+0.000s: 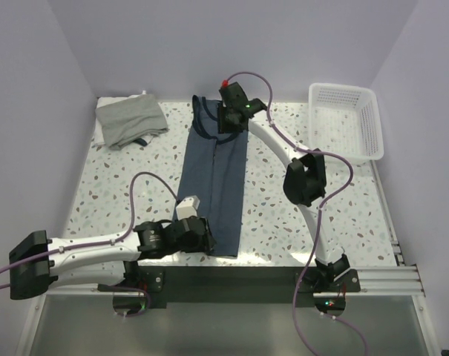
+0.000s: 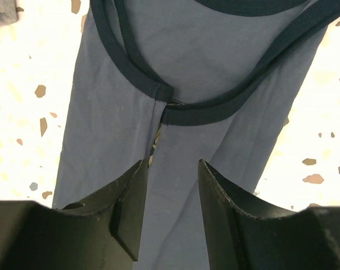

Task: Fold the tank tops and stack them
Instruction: Fold the tank top

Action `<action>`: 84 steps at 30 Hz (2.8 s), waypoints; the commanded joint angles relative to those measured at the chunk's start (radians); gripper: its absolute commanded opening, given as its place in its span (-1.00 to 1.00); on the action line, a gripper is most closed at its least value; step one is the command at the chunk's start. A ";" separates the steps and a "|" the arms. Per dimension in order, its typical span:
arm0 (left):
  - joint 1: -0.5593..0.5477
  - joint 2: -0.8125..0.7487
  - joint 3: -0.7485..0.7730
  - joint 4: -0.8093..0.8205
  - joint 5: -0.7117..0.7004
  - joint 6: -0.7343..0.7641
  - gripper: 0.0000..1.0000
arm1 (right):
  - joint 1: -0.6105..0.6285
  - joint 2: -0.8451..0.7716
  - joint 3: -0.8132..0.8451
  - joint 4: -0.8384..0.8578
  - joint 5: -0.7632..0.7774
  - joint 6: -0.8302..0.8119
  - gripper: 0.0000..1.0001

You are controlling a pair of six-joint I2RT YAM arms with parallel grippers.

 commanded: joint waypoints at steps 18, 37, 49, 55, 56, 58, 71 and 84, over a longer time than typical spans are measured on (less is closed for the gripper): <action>0.584 0.546 0.753 0.122 0.177 0.657 0.10 | -0.164 -0.270 -0.463 0.159 -0.112 -0.058 -0.24; 0.698 1.151 1.186 0.053 0.242 0.845 -0.07 | -0.209 -0.247 -0.513 0.240 -0.187 -0.097 -0.10; 0.699 1.253 1.266 0.047 0.142 0.843 -0.08 | -0.210 -0.198 -0.512 0.256 -0.163 -0.139 -0.07; 0.699 1.293 1.304 0.036 0.082 0.840 -0.08 | -0.210 -0.074 -0.386 0.237 -0.158 -0.168 0.00; 0.699 1.296 1.312 0.038 0.084 0.839 -0.08 | -0.210 -0.059 -0.368 0.231 -0.155 -0.171 0.02; 0.699 1.310 1.318 0.039 0.078 0.831 -0.09 | -0.210 -0.022 -0.332 0.228 -0.147 -0.174 0.06; 0.699 1.327 1.341 0.041 0.099 0.819 -0.10 | -0.202 -0.046 -0.356 0.299 -0.127 -0.163 0.13; 0.698 1.322 1.332 0.048 0.111 0.809 -0.10 | -0.192 -0.031 -0.334 0.300 -0.117 -0.189 0.14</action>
